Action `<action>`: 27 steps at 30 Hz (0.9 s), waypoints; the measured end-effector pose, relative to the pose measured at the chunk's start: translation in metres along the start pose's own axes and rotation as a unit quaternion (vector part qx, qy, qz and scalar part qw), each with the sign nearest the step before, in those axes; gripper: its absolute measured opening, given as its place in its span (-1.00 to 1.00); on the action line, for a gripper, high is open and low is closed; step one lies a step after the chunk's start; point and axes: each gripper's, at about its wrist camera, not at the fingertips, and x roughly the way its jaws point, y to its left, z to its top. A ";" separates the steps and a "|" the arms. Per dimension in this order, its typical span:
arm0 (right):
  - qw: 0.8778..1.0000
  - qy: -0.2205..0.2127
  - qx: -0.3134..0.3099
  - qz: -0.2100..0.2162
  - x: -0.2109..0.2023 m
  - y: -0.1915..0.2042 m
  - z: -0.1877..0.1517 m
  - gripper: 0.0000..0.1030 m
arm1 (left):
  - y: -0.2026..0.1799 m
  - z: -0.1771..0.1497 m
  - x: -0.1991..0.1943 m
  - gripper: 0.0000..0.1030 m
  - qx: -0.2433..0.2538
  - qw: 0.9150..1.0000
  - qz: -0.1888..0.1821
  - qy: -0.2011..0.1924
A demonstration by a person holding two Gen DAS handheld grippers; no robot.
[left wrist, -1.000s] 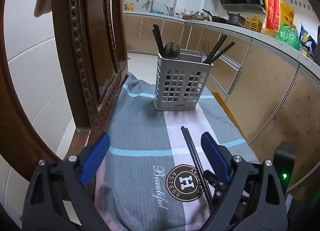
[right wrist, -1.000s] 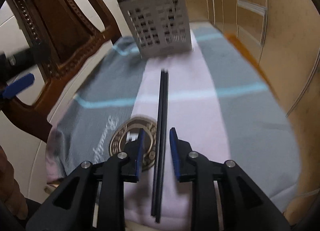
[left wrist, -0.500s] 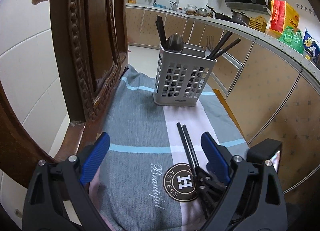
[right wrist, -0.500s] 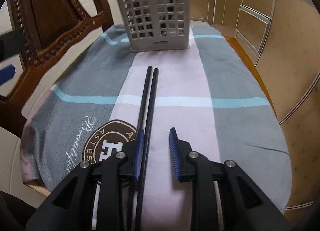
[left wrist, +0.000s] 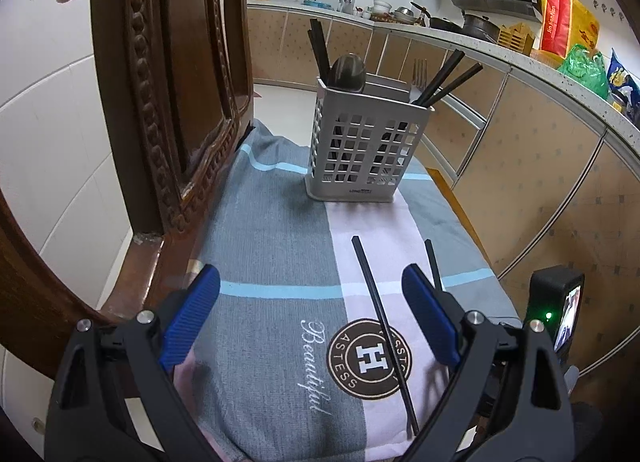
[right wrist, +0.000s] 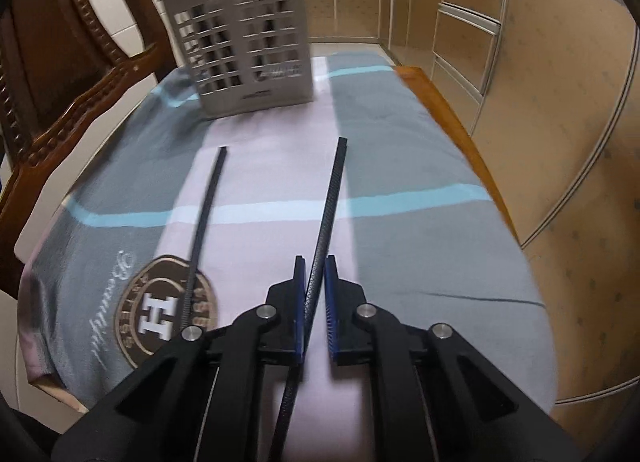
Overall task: Organize utensils
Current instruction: 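Lower the left tool onto the last black chopstick and close on it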
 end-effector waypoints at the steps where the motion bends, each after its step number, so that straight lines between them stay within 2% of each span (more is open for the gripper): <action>1: 1.000 0.000 -0.007 -0.001 0.000 0.001 0.000 -0.81 | -0.001 0.000 0.001 0.78 0.002 1.000 0.000 0.001; 5: 0.999 -0.001 -0.010 0.032 -0.009 0.000 -0.002 -0.75 | -0.004 -0.002 0.004 0.78 0.006 1.000 0.002 0.007; 7: 0.998 -0.025 -0.018 0.050 -0.030 0.000 -0.002 -0.75 | -0.005 -0.003 0.007 0.78 0.010 1.000 0.002 0.014; 9: 0.997 -0.047 -0.044 0.046 -0.054 0.001 -0.007 -0.70 | -0.006 -0.006 0.010 0.78 0.014 1.000 0.005 0.023; 11: 0.996 -0.049 -0.043 0.053 -0.066 -0.005 -0.011 -0.52 | -0.008 -0.009 0.016 0.78 0.018 0.999 0.010 0.041; 12: 0.997 -0.047 -0.040 0.051 -0.068 -0.008 -0.012 -0.31 | -0.009 -0.012 0.022 0.78 0.018 0.998 0.010 0.055; 13: 0.997 -0.044 -0.033 0.048 -0.069 -0.013 -0.012 -0.19 | -0.010 -0.014 0.026 0.78 0.016 0.998 0.008 0.067; 17: 0.999 -0.010 0.000 0.051 -0.047 -0.028 0.011 -0.17 | -0.021 -0.010 0.063 0.77 0.012 0.991 0.004 0.130; 18: 0.998 0.011 0.009 0.060 -0.033 -0.031 0.024 -0.17 | -0.027 -0.004 0.071 0.77 0.020 0.991 0.007 0.132; 20: 0.998 0.025 0.025 0.060 -0.013 -0.033 0.046 -0.17 | -0.036 0.008 0.086 0.77 0.027 0.990 0.012 0.139; 21: 0.997 0.032 0.029 0.062 -0.005 -0.032 0.053 -0.17 | -0.040 0.015 0.099 0.71 0.023 0.988 0.009 0.152; 22: 0.996 0.040 0.034 0.066 0.006 -0.032 0.063 -0.17 | -0.042 0.018 0.108 0.56 0.020 0.986 0.006 0.164; 23: 0.997 0.046 0.035 0.059 0.017 -0.031 0.072 -0.17 | -0.047 0.024 0.126 0.44 0.018 0.982 0.006 0.189; 24: 0.997 0.050 0.034 0.057 0.024 -0.029 0.077 -0.18 | -0.049 0.027 0.137 0.19 0.020 0.979 0.006 0.205; 27: 0.996 0.069 0.030 0.045 0.047 -0.026 0.091 -0.22 | -0.056 0.031 0.171 0.06 0.024 0.970 0.025 0.240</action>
